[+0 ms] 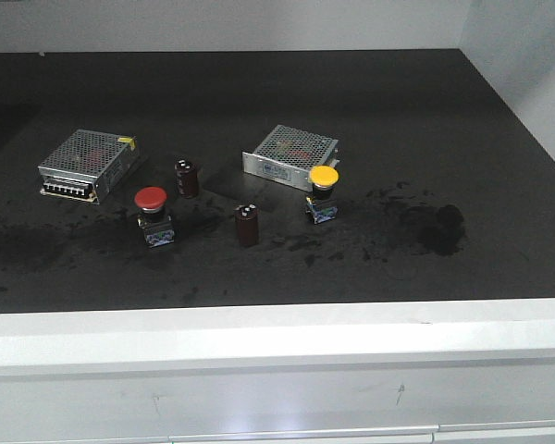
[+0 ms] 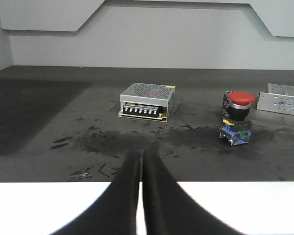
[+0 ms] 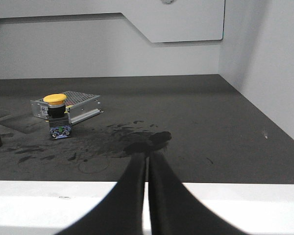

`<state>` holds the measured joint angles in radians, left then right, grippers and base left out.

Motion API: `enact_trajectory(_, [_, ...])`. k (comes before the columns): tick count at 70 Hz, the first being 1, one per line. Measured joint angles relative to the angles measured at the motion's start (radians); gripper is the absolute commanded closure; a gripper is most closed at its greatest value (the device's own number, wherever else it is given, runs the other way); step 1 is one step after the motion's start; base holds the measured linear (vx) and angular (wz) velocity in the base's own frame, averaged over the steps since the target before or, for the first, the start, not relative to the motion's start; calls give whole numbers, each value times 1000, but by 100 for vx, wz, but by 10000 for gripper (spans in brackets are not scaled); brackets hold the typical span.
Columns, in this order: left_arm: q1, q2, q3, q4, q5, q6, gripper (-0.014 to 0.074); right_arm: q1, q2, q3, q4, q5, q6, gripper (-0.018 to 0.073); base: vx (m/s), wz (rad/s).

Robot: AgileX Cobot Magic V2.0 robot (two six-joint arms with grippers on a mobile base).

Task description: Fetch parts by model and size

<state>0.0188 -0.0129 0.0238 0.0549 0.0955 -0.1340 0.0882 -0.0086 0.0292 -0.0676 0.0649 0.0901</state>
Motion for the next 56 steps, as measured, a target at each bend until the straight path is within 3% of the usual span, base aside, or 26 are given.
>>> enact_trajectory(17, [0, 0, -17, -7, -78, -4, 602, 0, 0, -1, 0, -74, 0, 569, 0, 0])
enact_trajectory(30, [0, 50, -176, -4, -73, -4, 602, 0, 48, -132, 0, -71, 0, 569, 0, 0])
enact_trajectory(56, [-12, 434, -533, -2, 113, -4, 602, 0, 522, -489, -1, 27, -2, 569, 0, 0])
